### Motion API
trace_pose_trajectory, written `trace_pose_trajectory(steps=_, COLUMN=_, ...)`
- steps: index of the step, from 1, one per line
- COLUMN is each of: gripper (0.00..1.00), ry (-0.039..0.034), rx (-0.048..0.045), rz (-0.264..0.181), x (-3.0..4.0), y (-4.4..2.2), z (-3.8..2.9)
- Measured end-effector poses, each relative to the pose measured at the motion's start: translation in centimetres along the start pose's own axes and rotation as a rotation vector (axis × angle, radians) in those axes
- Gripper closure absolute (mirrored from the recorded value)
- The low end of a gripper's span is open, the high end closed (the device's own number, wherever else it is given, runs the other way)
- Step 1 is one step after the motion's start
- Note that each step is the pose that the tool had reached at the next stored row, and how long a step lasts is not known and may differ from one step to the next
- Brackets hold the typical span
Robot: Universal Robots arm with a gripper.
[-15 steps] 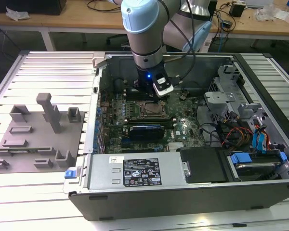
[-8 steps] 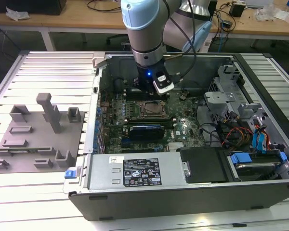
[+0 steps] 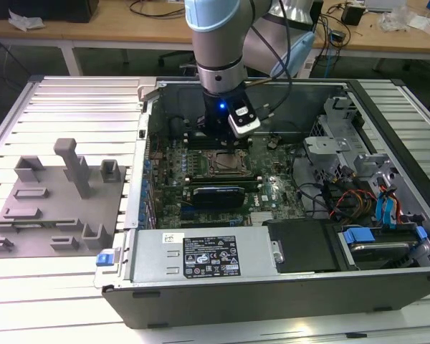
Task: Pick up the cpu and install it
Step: 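Install the first cpu locking lever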
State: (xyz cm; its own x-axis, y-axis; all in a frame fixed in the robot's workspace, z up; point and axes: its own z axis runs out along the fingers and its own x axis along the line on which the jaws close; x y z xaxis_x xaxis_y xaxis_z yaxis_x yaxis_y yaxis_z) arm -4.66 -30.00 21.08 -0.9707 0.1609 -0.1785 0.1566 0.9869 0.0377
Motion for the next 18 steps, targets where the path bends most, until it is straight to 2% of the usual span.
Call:
trace_pose_trajectory(steps=1, gripper=0.89, ry=0.0043, rx=0.0135, rz=-0.002, x=-0.01, y=0.01, z=0.00)
trace_pose_trajectory(steps=2, gripper=0.89, ry=0.0111, rx=0.0326, rz=-0.006, x=-0.03, y=0.01, z=0.00)
trace_pose_trajectory(steps=3, gripper=0.89, ry=0.0241, rx=0.0647, rz=-0.011, x=-0.09, y=0.02, z=0.00)
trace_pose_trajectory(steps=4, gripper=0.89, ry=0.0326, rx=0.0826, rz=-0.014, x=-0.16, y=0.03, z=0.01)
trace_pose_trajectory(steps=5, gripper=0.89, ry=0.0386, rx=0.0936, rz=-0.016, x=-0.22, y=0.04, z=0.02)
trace_pose_trajectory(steps=9, gripper=0.89, ry=0.0425, rx=0.0965, rz=-0.016, x=-0.47, y=0.08, z=0.07)
trace_pose_trajectory(steps=11, gripper=0.89, ry=0.0593, rx=0.0990, rz=-0.018, x=-0.75, y=0.12, z=0.12)
trace_pose_trajectory(steps=12, gripper=0.89, ry=0.0636, rx=0.0997, rz=-0.019, x=-0.79, y=0.13, z=0.13)
trace_pose_trajectory(steps=14, gripper=0.89, ry=0.0647, rx=0.0999, rz=-0.019, x=-0.80, y=0.13, z=0.13)
trace_pose_trajectory(steps=15, gripper=0.89, ry=0.0842, rx=0.1004, rz=-0.019, x=-0.84, y=0.13, z=0.16)
trace_pose_trajectory(steps=16, gripper=0.89, ry=0.0967, rx=0.1004, rz=-0.019, x=-0.87, y=0.13, z=0.17)
trace_pose_trajectory(steps=18, gripper=0.89, ry=0.1038, rx=0.1006, rz=-0.019, x=-0.88, y=0.12, z=0.16)
